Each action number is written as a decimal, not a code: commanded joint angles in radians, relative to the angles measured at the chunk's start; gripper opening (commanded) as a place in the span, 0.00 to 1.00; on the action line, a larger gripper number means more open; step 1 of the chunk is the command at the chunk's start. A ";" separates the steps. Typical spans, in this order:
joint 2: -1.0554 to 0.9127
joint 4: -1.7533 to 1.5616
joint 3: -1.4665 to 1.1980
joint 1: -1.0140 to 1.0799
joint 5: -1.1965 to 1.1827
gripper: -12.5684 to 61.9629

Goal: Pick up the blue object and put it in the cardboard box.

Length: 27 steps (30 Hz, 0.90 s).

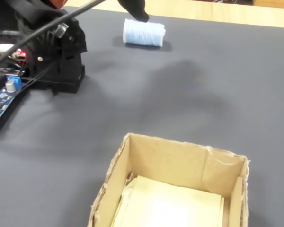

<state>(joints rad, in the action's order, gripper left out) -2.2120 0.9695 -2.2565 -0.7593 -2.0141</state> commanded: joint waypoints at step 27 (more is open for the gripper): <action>0.615 -0.379 0.163 -0.199 -0.256 0.61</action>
<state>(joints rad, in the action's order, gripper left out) -1.6183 0.6750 -2.1016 -0.9618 -2.1921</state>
